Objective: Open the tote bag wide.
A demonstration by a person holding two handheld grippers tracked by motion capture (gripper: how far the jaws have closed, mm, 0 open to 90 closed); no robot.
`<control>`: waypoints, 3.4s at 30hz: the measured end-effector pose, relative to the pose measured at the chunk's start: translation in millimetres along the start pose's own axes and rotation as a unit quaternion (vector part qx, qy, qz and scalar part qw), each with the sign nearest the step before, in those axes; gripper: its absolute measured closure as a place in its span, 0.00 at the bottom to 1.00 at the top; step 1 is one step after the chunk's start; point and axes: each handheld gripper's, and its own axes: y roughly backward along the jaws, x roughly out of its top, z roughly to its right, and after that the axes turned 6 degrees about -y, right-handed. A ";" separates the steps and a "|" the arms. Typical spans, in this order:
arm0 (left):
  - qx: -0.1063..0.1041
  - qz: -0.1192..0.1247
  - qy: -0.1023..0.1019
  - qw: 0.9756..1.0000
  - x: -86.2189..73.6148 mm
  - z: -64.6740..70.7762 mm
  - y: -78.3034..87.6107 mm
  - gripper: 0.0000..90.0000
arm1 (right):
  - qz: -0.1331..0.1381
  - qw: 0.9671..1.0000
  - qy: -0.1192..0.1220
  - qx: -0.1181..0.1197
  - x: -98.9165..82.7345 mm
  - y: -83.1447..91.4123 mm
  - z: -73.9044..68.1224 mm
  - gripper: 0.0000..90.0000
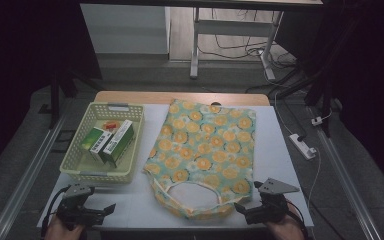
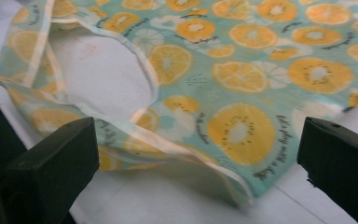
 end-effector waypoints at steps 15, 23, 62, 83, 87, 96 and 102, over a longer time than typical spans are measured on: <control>-0.006 -0.005 -0.006 1.000 0.4 0.4 -1.0 0.01 | -0.027 0.999 0.024 0.036 13.8 -17.0 -23.2 0.00; -0.007 -0.006 -0.009 1.000 0.5 0.7 -1.3 0.01 | -0.037 0.997 0.037 0.053 19.7 -27.2 -33.4 0.00; -0.010 -0.007 -0.019 1.000 0.8 2.2 -1.6 0.00 | -0.132 0.972 0.130 0.145 36.4 -94.5 -100.1 0.27; -0.011 -0.007 -0.019 1.000 0.9 2.2 -1.7 0.00 | -0.135 0.973 0.099 0.156 61.5 -77.1 -77.6 0.99; -0.013 -0.008 -0.020 1.000 1.0 2.1 -1.6 0.00 | -0.113 0.977 0.101 0.149 70.9 -72.7 -63.8 0.99; -0.015 -0.007 -0.019 1.000 1.0 1.6 -1.7 0.01 | -0.091 0.984 0.080 0.133 89.2 -81.0 -33.6 1.00; -0.014 -0.007 -0.018 1.000 1.0 1.5 -1.7 0.01 | -0.072 0.988 0.079 0.114 106.1 -89.2 -18.9 1.00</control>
